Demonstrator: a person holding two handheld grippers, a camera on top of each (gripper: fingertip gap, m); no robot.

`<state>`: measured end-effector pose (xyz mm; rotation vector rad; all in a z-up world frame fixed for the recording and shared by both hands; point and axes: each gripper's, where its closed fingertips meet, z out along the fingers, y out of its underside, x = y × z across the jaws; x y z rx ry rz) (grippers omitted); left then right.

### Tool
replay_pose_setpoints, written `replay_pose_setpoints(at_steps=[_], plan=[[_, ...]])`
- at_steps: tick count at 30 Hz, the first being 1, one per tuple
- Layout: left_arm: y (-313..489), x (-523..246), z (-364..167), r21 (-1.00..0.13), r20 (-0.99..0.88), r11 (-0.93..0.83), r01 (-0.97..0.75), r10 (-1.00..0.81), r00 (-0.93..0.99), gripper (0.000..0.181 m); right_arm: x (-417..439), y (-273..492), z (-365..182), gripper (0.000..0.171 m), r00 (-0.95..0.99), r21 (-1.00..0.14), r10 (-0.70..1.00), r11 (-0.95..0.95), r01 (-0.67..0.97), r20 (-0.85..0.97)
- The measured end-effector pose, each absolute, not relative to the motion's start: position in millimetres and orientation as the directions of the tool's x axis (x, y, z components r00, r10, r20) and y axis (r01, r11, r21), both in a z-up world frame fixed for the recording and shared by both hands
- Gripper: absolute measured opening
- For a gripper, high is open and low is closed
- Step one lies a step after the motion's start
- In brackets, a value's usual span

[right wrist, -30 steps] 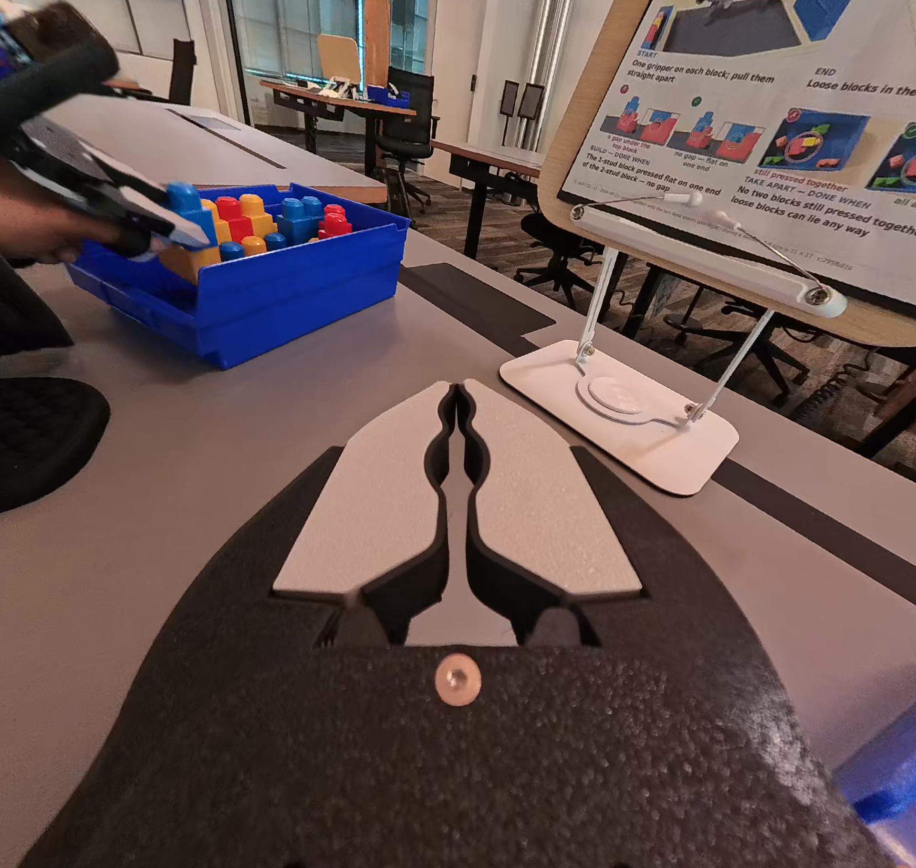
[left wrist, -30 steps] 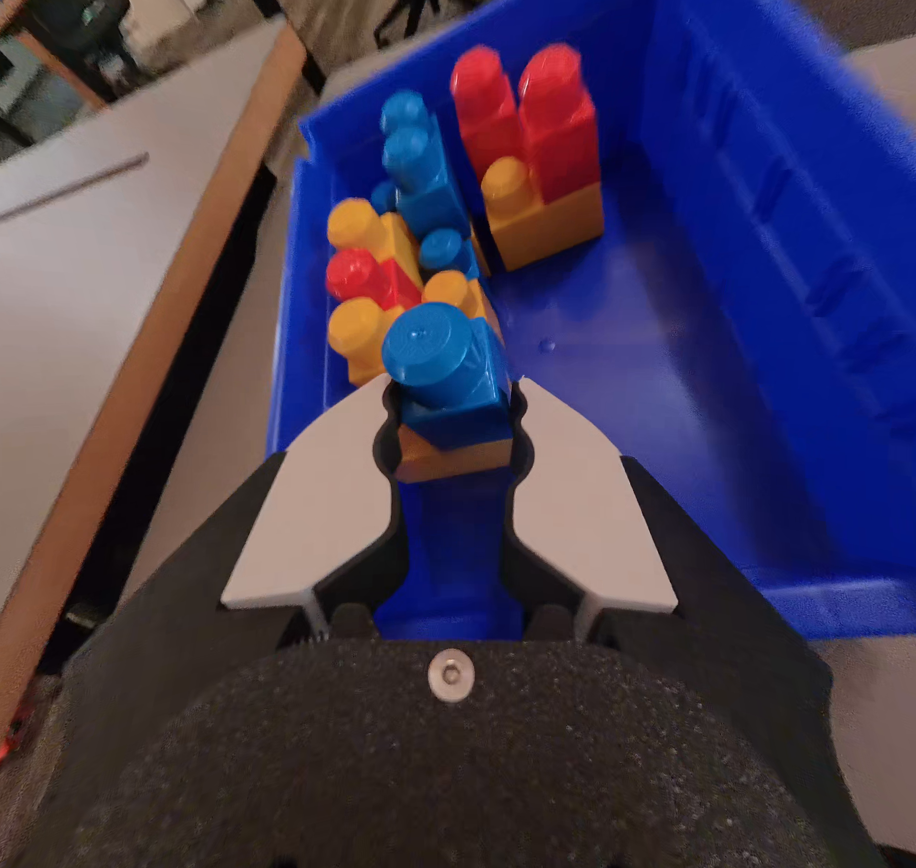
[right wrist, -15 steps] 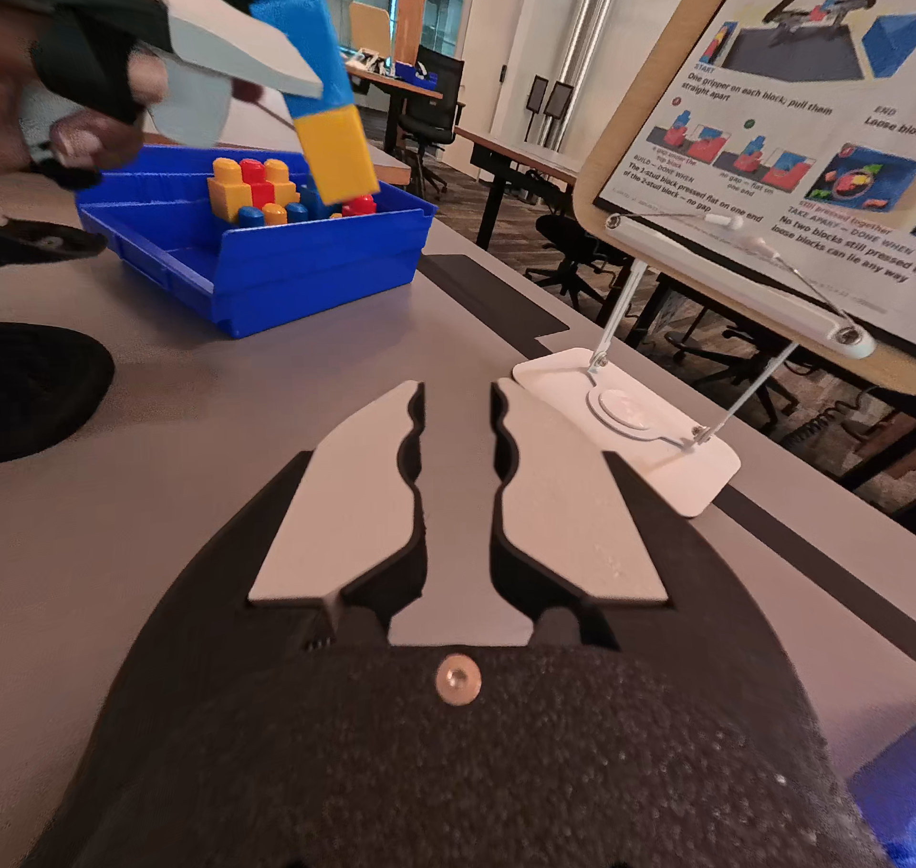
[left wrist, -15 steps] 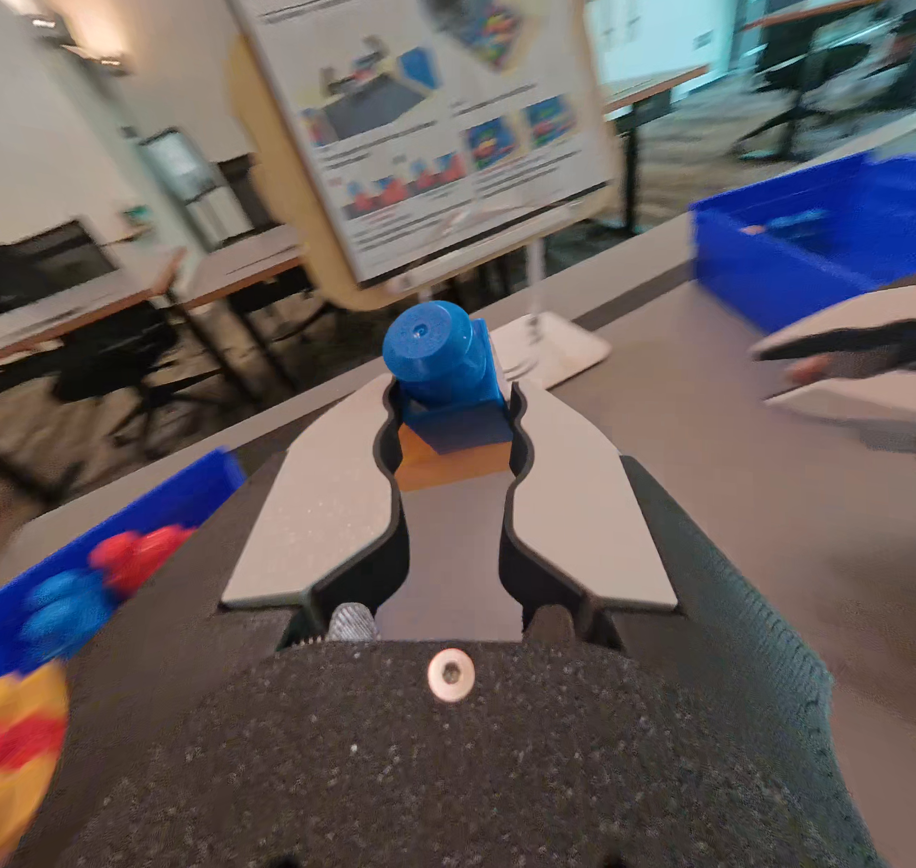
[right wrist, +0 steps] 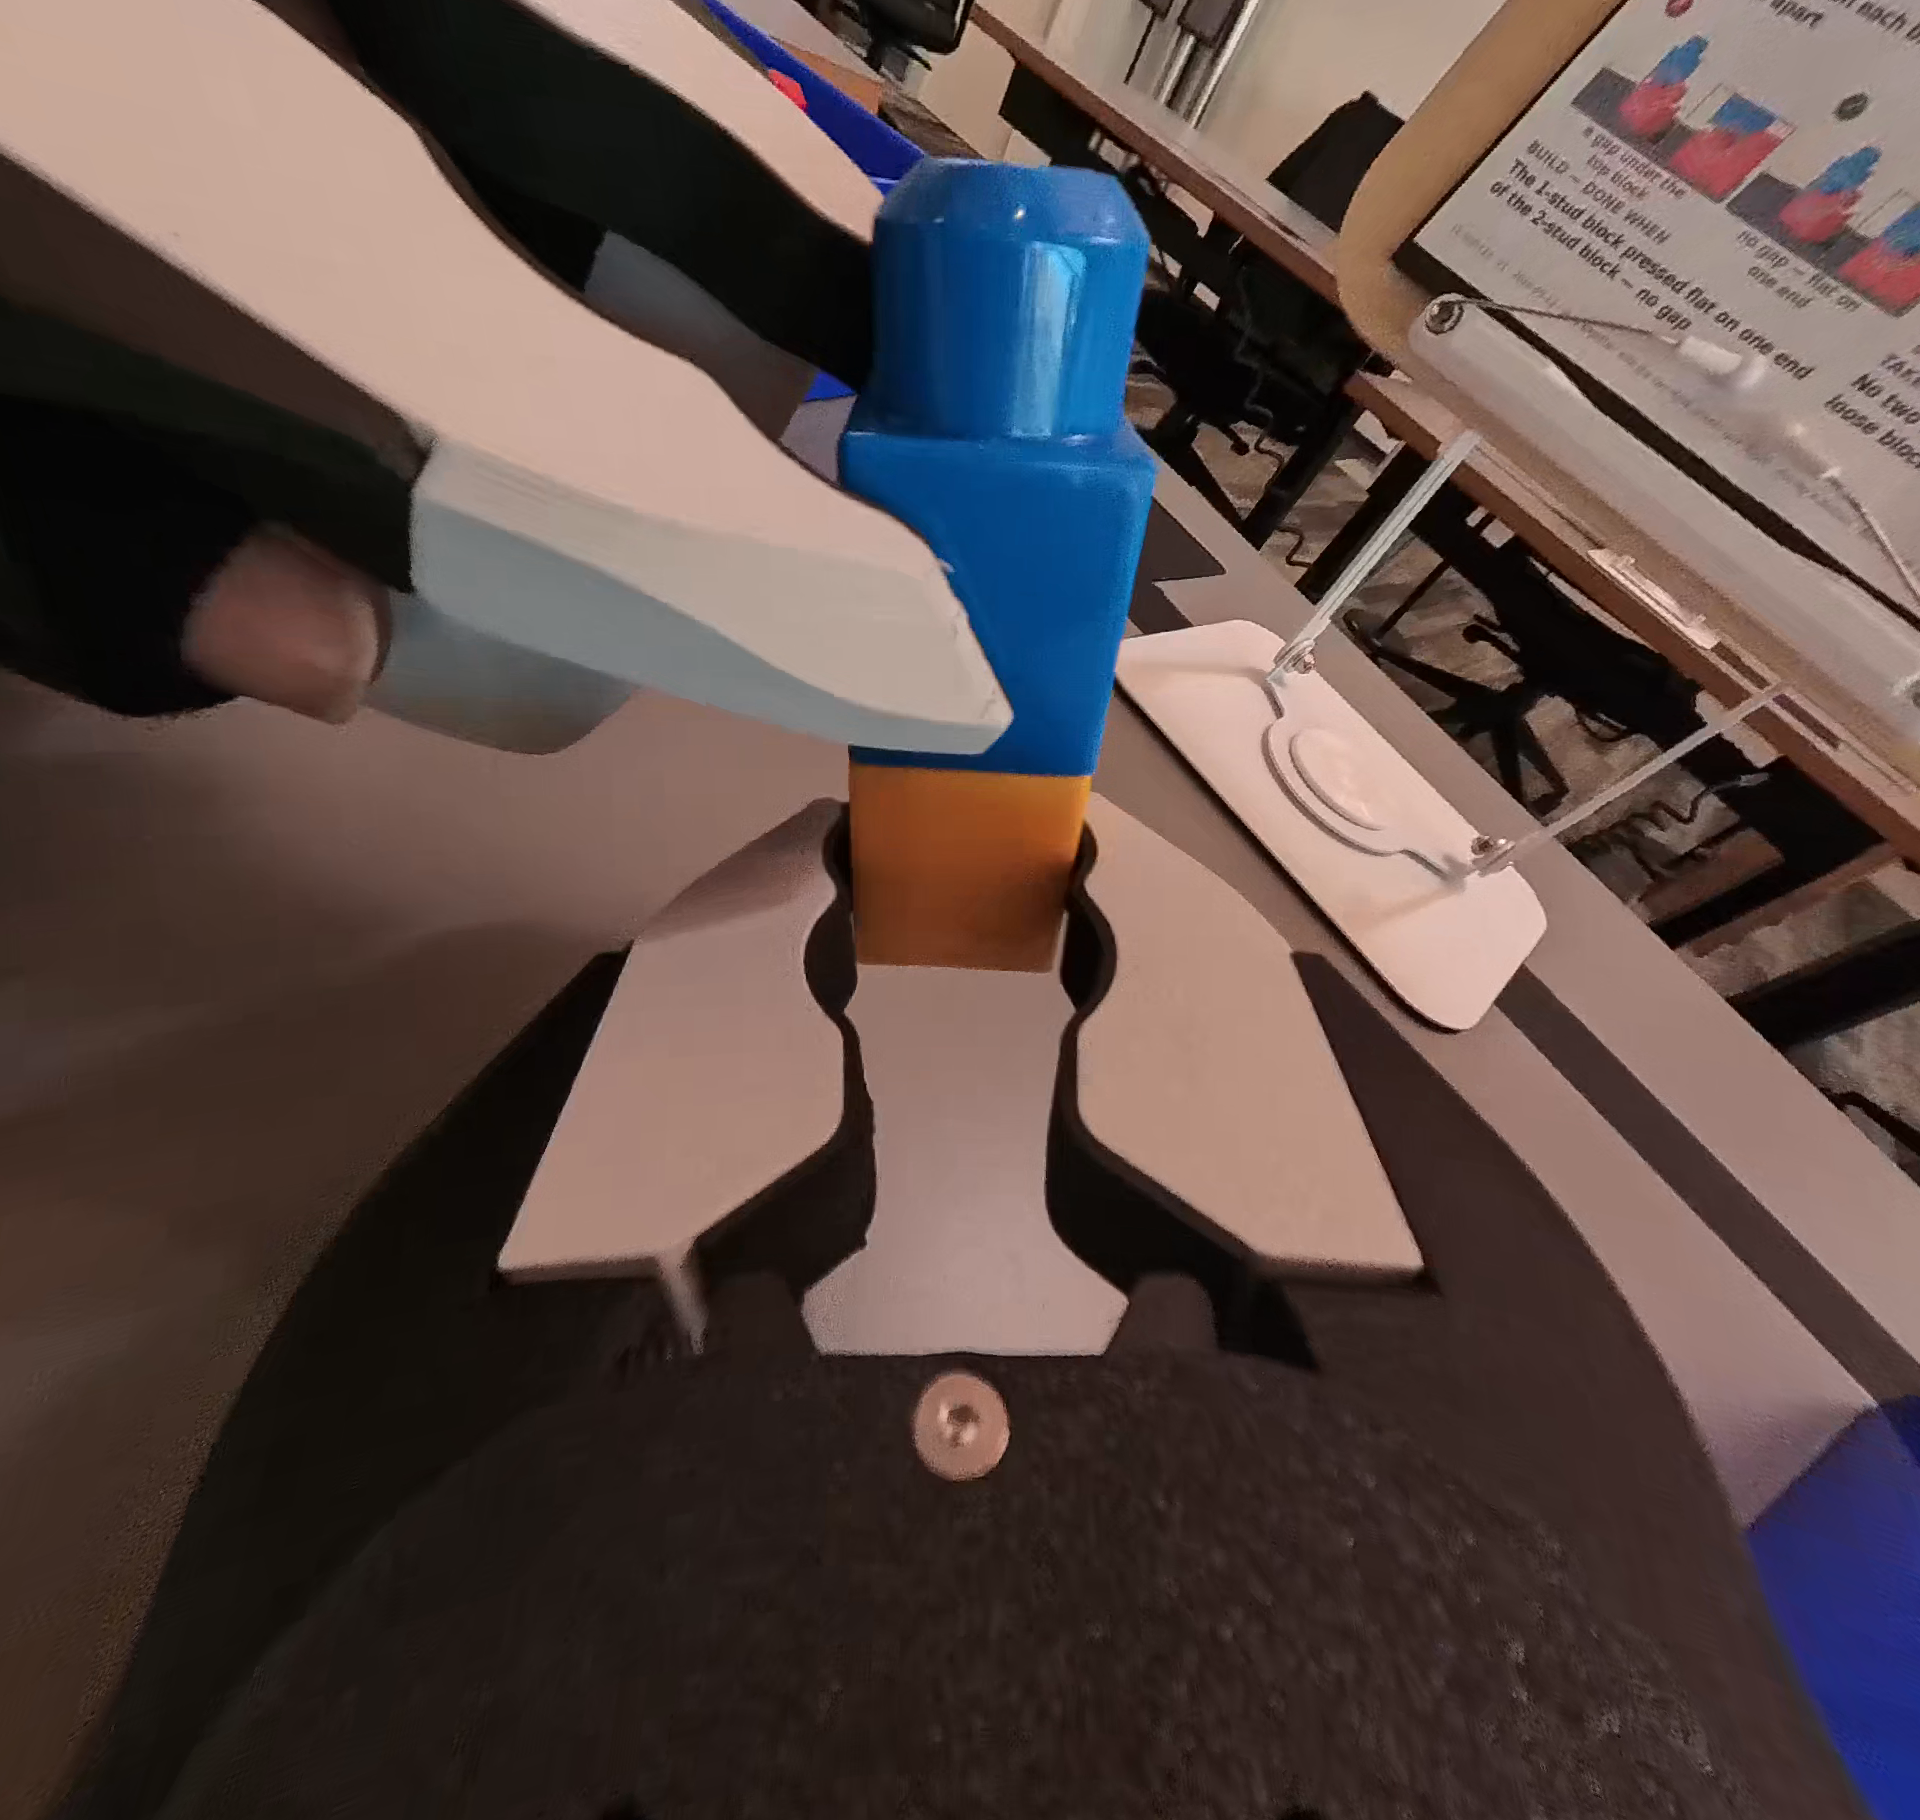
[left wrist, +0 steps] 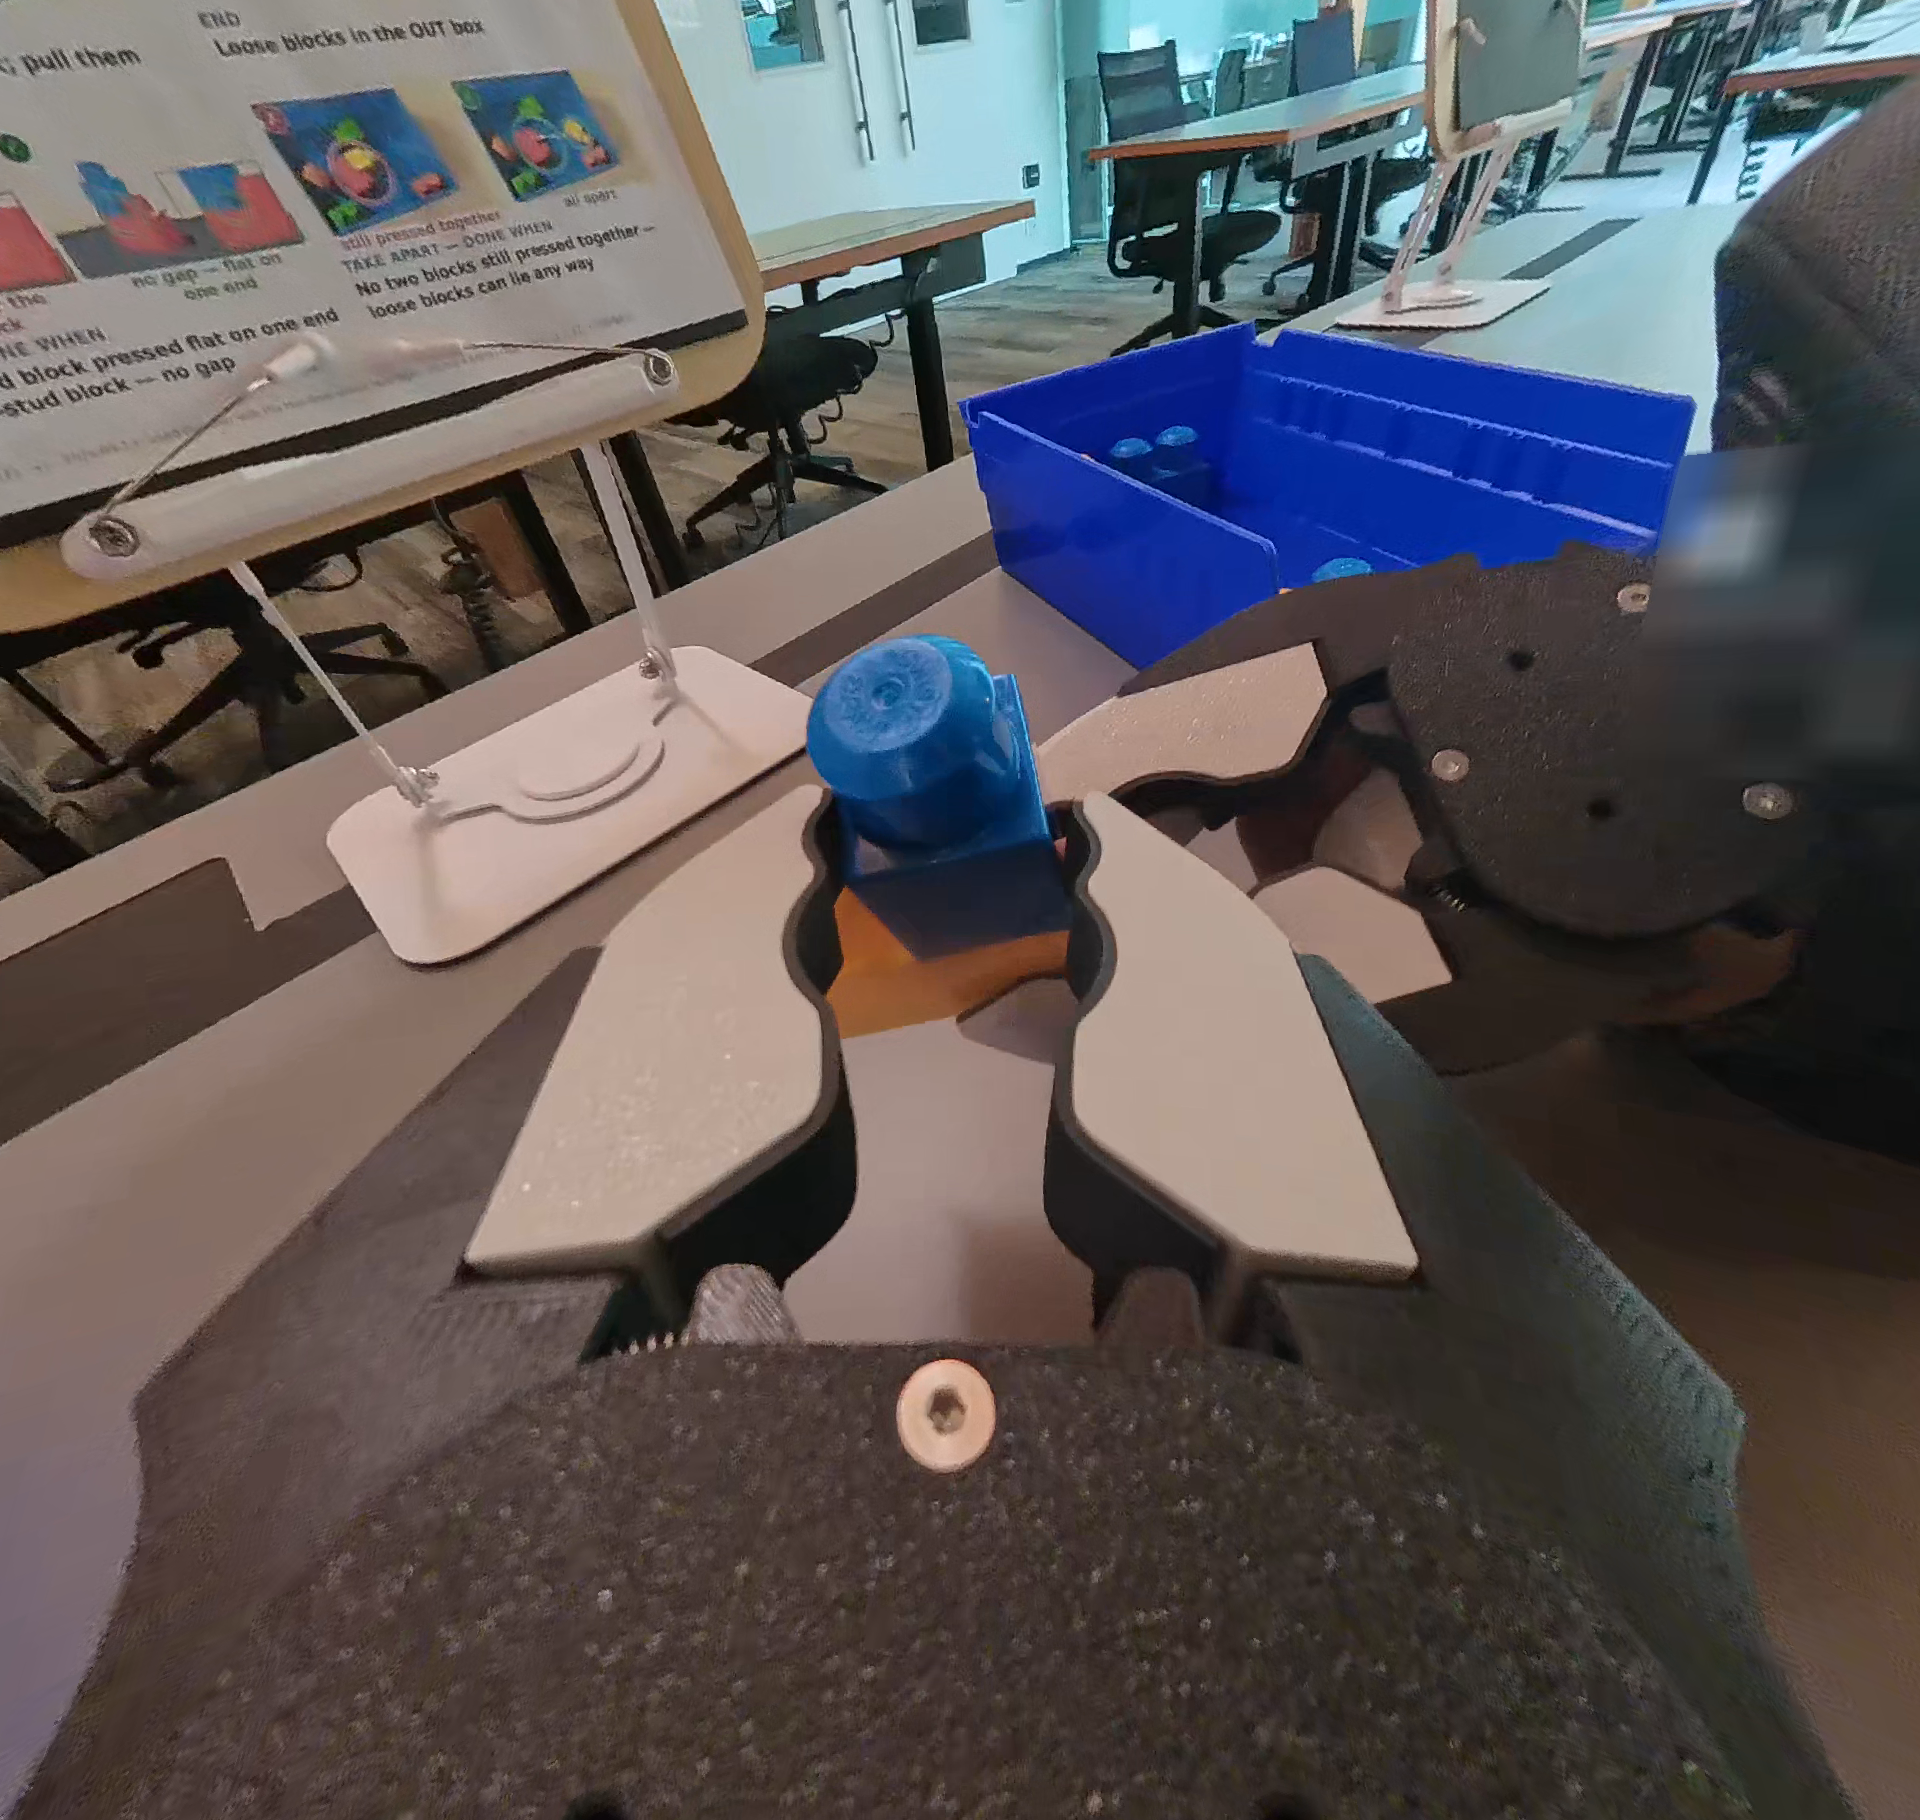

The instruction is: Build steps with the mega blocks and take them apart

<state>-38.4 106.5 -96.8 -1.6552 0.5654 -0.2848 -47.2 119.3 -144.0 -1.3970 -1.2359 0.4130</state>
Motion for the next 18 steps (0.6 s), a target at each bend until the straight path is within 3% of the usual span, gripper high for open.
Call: replay_pose_setpoints(at_steps=[2,6,10,13,18], plan=[[105,-38,-93,-0.981,-0.133,-0.049,-0.187,-0.533,0.835,0.041,-47,117,-141,0.036,0.371,-0.907,0.865,0.193,0.375,0.337],[99,-43,-75,-0.993,-0.115,0.04,-0.114,-0.6,0.792,0.061,-42,112,-116,0.036,0.293,-0.993,0.954,0.027,0.116,0.06],[99,-56,-73,-0.996,0.084,-0.035,0.082,-0.69,0.719,0.058,-34,96,-88,0.036,0.13,-0.997,0.991,-0.019,-0.071,-0.028],[89,-49,-72,-0.976,0.198,-0.107,0.188,-0.793,0.576,0.053,-36,82,-84,0.036,0.045,-0.994,0.998,-0.029,-0.103,-0.033],[69,-35,-67,-0.974,0.187,-0.106,0.202,-0.878,0.44,0.043,-37,63,-81,0.036,-0.091,-0.989,0.993,-0.082,-0.126,-0.071]])
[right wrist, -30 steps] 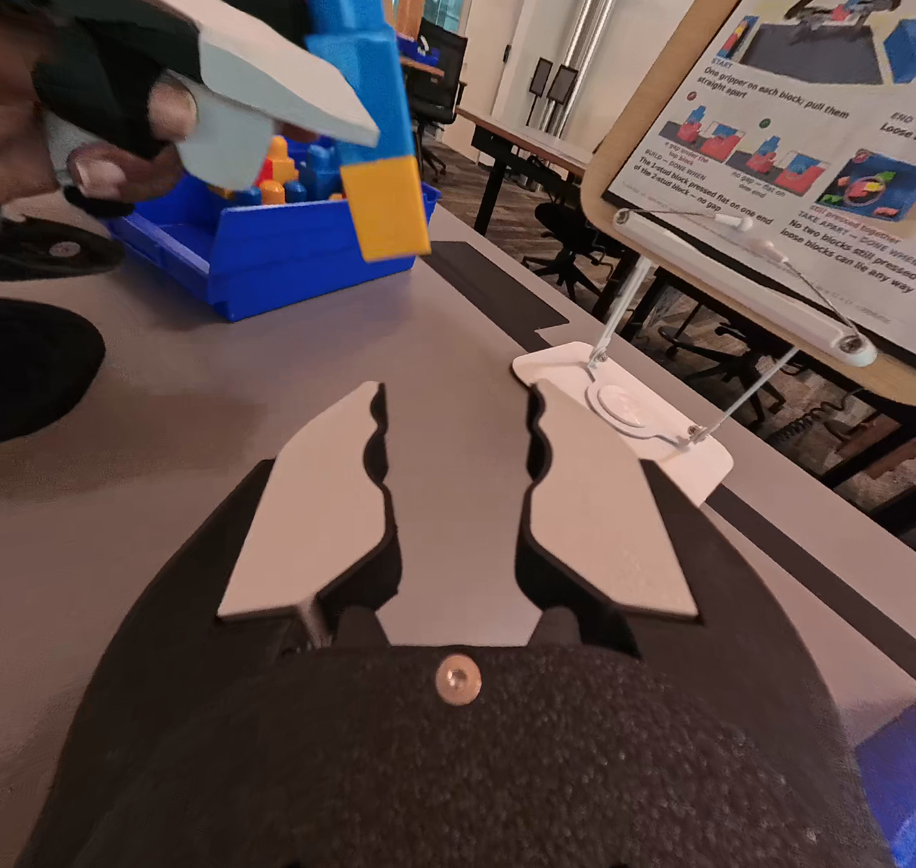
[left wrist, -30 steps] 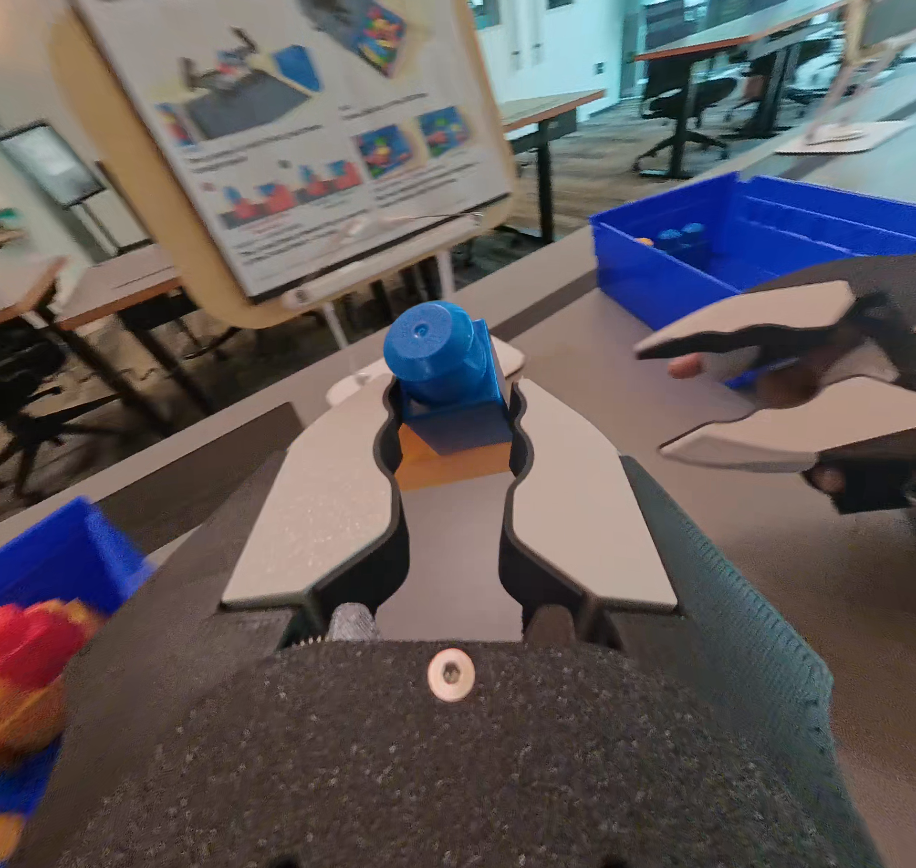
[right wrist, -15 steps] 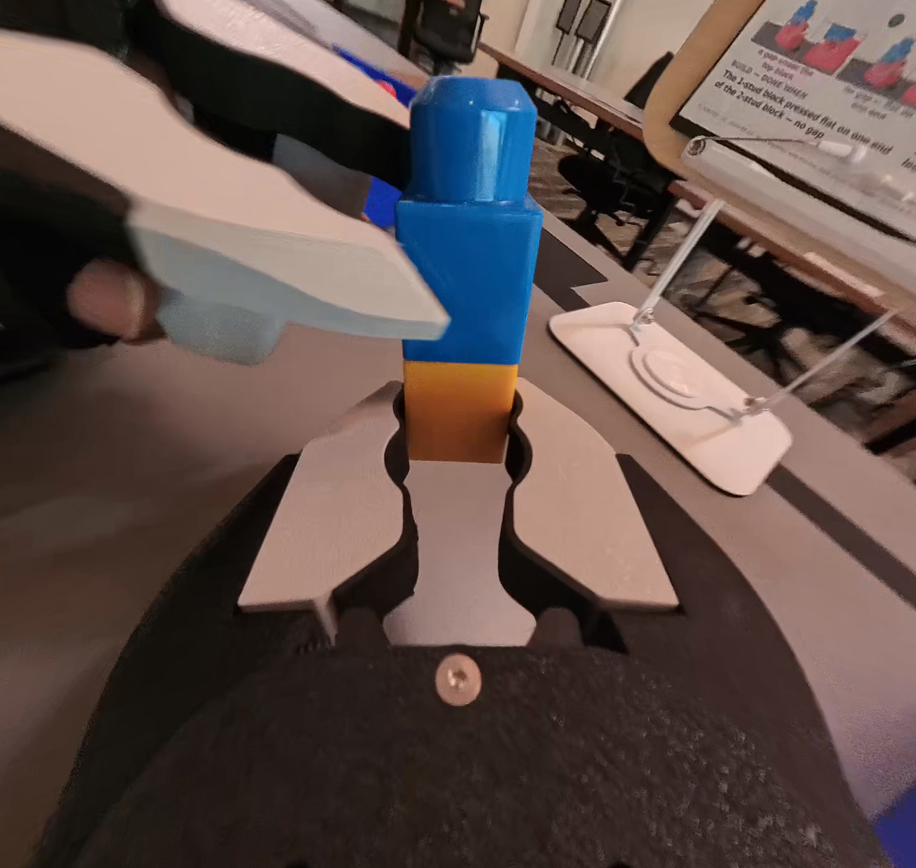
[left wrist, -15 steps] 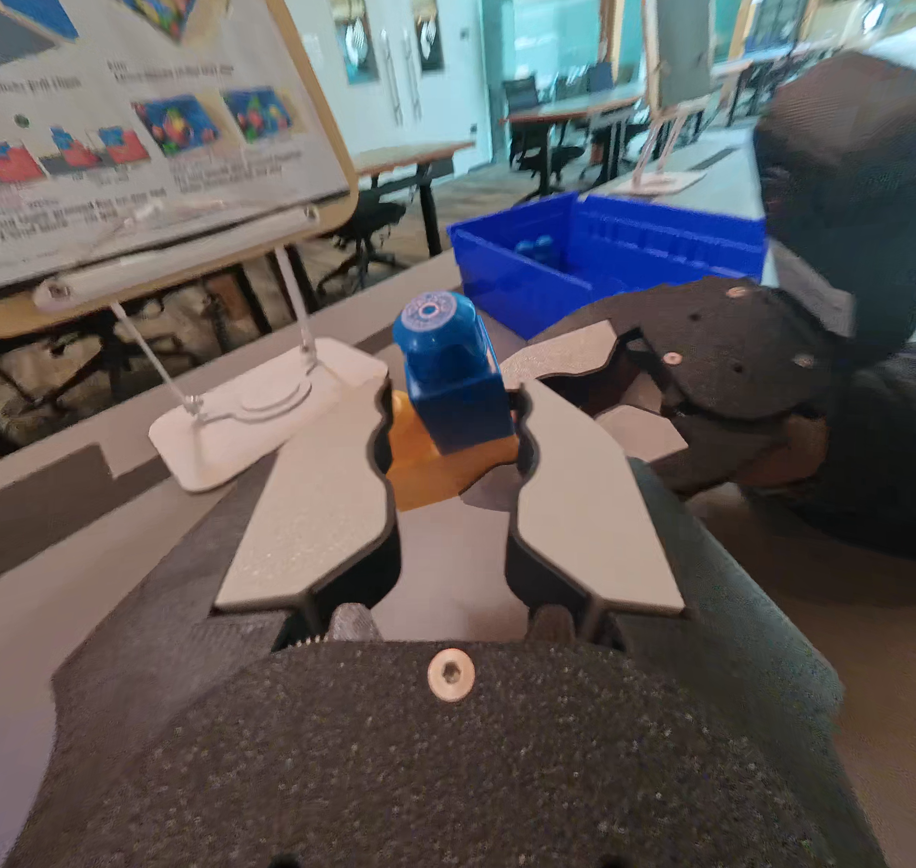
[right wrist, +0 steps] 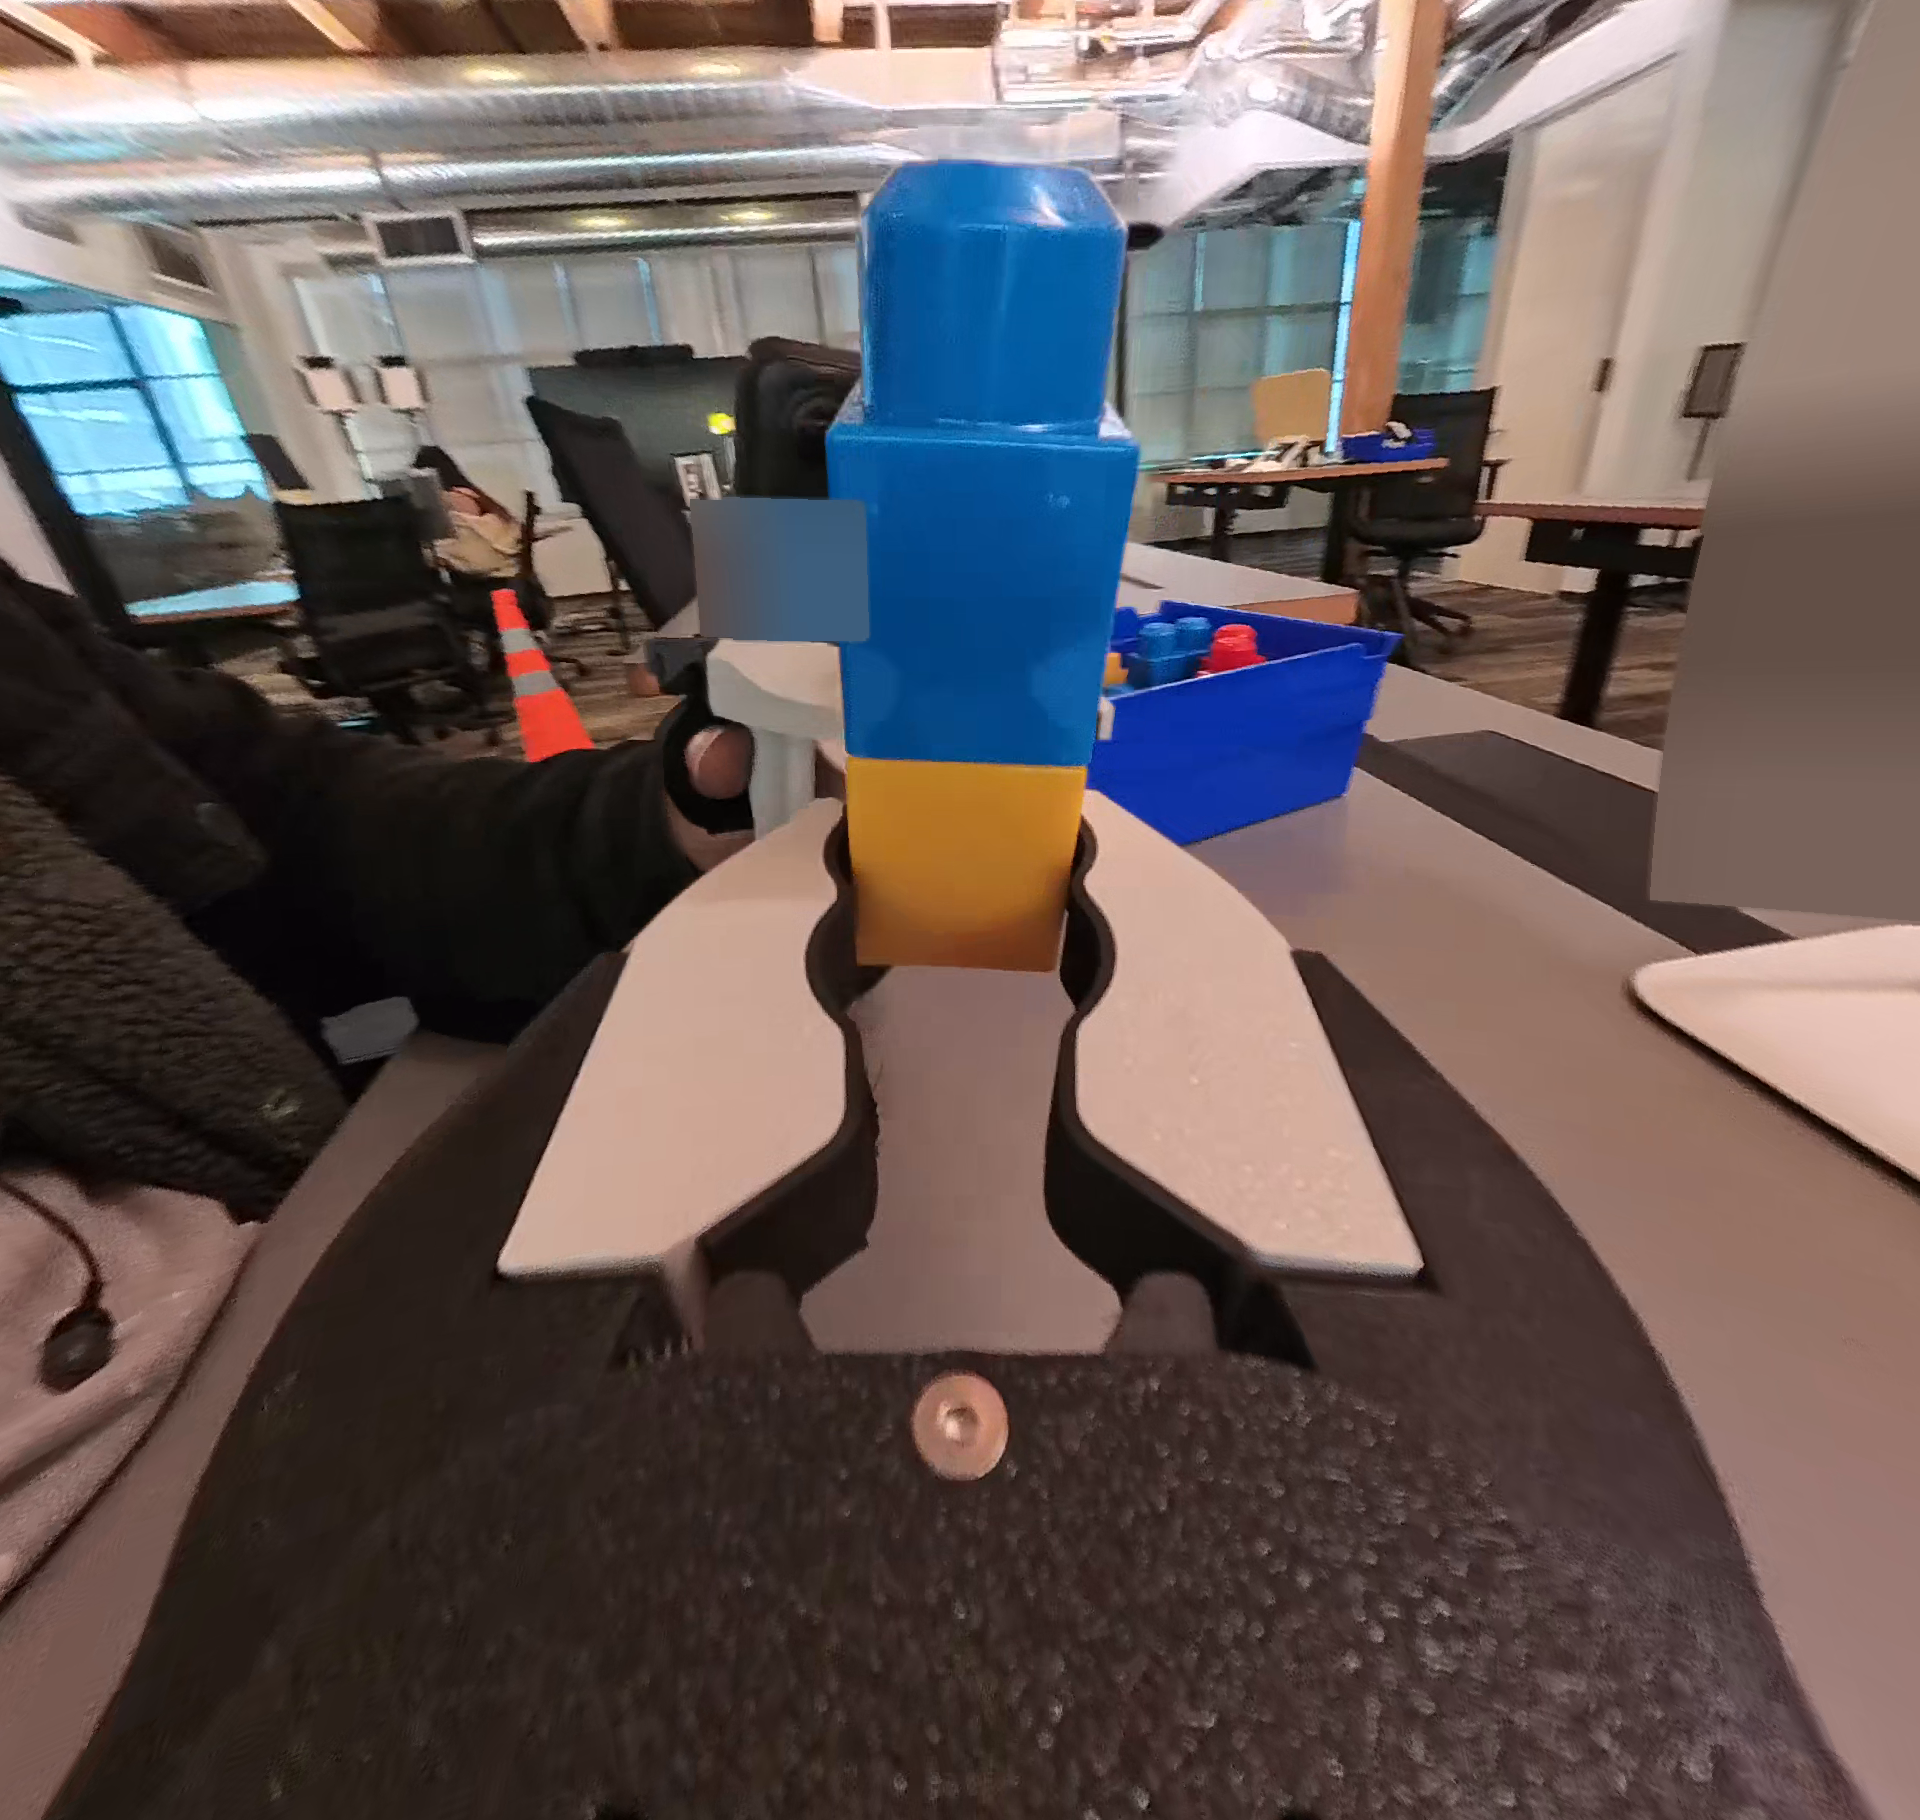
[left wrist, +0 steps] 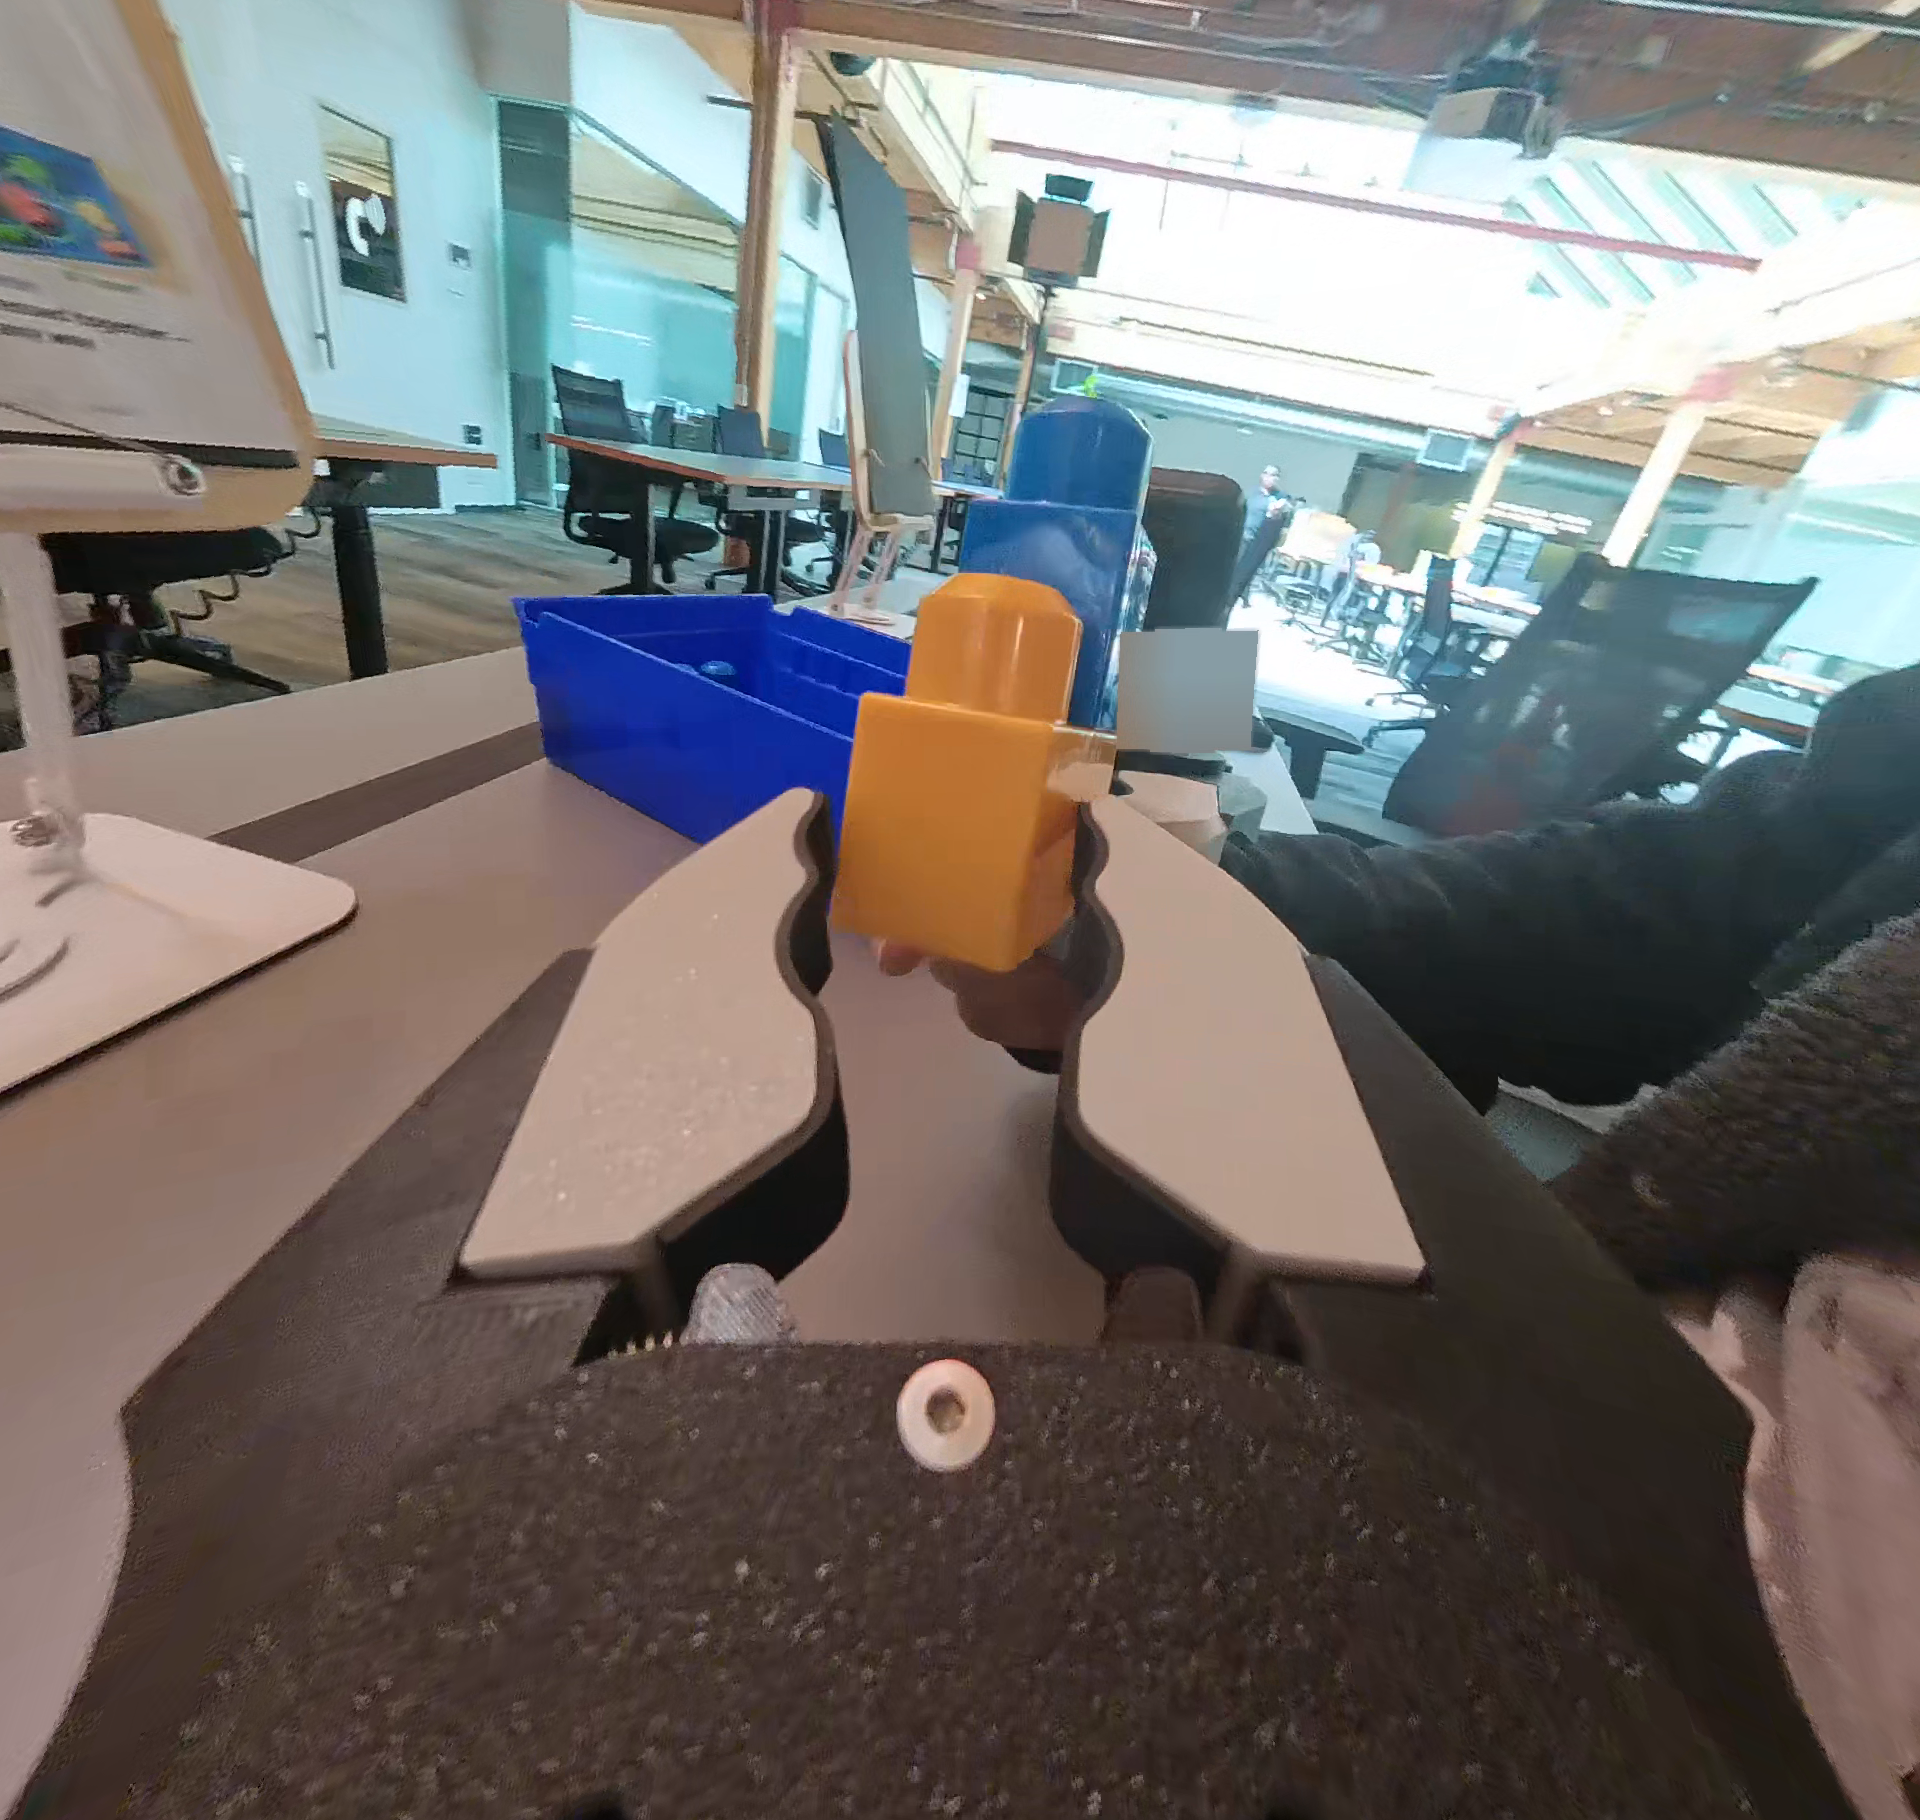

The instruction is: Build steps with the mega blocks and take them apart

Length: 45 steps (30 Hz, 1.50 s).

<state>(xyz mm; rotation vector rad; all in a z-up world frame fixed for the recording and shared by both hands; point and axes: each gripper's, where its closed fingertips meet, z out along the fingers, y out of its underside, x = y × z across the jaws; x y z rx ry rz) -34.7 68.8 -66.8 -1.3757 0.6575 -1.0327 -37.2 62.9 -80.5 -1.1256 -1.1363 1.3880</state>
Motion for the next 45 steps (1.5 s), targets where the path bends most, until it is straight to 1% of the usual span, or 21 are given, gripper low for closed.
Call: replay_pose_setpoints(at_steps=[3,8,14,17,20,23,25,28,38,45], plan=[[63,-33,-67,-0.981,0.153,-0.087,0.174,-0.898,0.413,0.042,-38,57,-82,0.036,-0.124,-0.99,0.99,-0.084,-0.111,-0.07],[58,-37,-73,-0.999,0.045,-0.039,0.022,-0.904,0.426,0.039,-41,57,-94,0.037,-0.118,-0.999,0.992,-0.044,0.01,-0.045],[57,-56,-86,-0.982,-0.112,0.031,-0.186,-0.891,0.439,0.038,-28,69,-91,0.048,-0.069,-0.992,0.996,0.059,0.114,0.051],[56,-57,-92,-0.974,-0.13,0.034,-0.226,-0.895,0.426,0.038,-22,71,-97,0.05,-0.065,-0.975,0.992,0.116,0.192,0.106],[53,-52,-106,-0.952,-0.164,0.039,-0.304,-0.903,0.396,0.038,-17,66,-107,0.052,-0.106,-0.951,0.986,0.156,0.266,0.132],[49,-44,-115,-0.945,-0.152,0.028,-0.326,-0.921,0.36,0.038,-15,59,-117,0.05,-0.151,-0.929,0.979,0.177,0.324,0.134],[48,-41,-119,-0.938,-0.159,0.03,-0.345,-0.922,0.352,0.038,-14,57,-124,0.038,-0.165,-0.911,0.974,0.206,0.358,0.155],[46,-40,-119,-0.936,-0.169,0.041,-0.351,-0.924,0.342,0.038,-12,52,-120,0.036,-0.192,-0.92,0.972,0.195,0.341,0.136],[45,-40,-119,-0.927,-0.187,0.051,-0.372,-0.921,0.341,0.038,-10,51,-116,0.036,-0.203,-0.93,0.968,0.206,0.304,0.148],[40,-38,-114,-0.927,-0.197,0.068,-0.368,-0.925,0.325,0.038,-8,42,-96,0.036,-0.234,-0.965,0.961,0.191,0.178,0.147]])
